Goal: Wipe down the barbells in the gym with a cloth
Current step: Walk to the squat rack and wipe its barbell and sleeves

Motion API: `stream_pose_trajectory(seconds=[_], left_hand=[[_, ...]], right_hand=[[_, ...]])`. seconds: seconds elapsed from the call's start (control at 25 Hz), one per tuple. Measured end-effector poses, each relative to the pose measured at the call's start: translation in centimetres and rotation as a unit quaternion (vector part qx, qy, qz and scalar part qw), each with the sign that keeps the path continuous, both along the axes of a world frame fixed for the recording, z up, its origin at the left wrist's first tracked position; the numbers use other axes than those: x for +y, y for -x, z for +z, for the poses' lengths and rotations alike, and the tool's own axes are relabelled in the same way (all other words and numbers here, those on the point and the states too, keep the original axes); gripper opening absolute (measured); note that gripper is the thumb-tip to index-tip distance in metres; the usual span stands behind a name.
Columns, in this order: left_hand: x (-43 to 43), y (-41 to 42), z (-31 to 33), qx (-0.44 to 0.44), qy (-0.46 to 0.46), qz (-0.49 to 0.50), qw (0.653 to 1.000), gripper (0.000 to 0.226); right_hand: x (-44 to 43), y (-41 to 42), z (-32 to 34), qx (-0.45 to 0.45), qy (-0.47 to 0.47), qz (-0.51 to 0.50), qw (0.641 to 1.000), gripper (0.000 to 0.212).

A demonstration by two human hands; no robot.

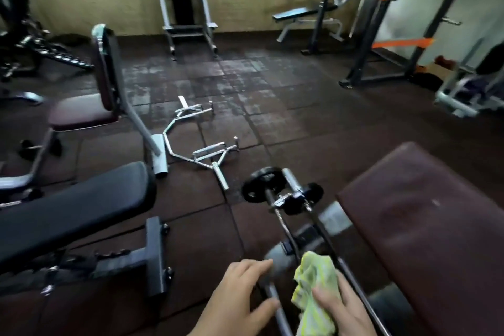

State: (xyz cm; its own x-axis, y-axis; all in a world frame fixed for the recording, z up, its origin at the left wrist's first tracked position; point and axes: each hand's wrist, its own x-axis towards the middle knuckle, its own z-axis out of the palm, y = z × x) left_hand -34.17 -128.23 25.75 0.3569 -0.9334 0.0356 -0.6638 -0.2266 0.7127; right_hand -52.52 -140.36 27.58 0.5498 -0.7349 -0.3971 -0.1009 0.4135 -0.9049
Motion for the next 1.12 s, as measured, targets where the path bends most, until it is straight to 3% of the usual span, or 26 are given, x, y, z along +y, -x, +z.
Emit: stream_pose_trajectory(seconds=[0.08,0.24,0.44,0.52,0.68,0.84,1.12], left_hand=[[1.6,-6.2,-0.3,0.014,-0.002,0.059,0.998,0.059],[5.1,-14.7,-0.6,0.043,-0.014,0.166,0.985,0.062],[8.5,-21.3,0.0,0.049,0.007,0.298,0.953,0.061],[10.1,-24.1,0.1,0.057,0.013,0.364,0.93,0.062],[14.5,-28.1,1.4,0.032,0.025,0.5,0.865,0.066],[20.5,-29.1,3.9,-0.002,0.007,0.634,0.773,0.062],[31.7,-28.4,4.6,-0.014,0.047,0.775,0.63,0.064]], right_hand=[[-0.1,-6.9,-1.2,0.018,0.004,0.05,0.999,0.125],[0.9,-18.3,-2.4,0.017,-0.041,0.136,0.99,0.112],[1.5,-30.5,-0.9,0.025,-0.025,0.28,0.959,0.072],[1.8,-35.8,-0.7,0.031,-0.001,0.339,0.94,0.067],[4.5,-45.5,0.2,-0.004,-0.017,0.453,0.891,0.065],[10.6,-53.8,2.1,-0.043,-0.071,0.577,0.813,0.037],[25.9,-60.1,4.3,-0.038,-0.073,0.722,0.687,0.026]])
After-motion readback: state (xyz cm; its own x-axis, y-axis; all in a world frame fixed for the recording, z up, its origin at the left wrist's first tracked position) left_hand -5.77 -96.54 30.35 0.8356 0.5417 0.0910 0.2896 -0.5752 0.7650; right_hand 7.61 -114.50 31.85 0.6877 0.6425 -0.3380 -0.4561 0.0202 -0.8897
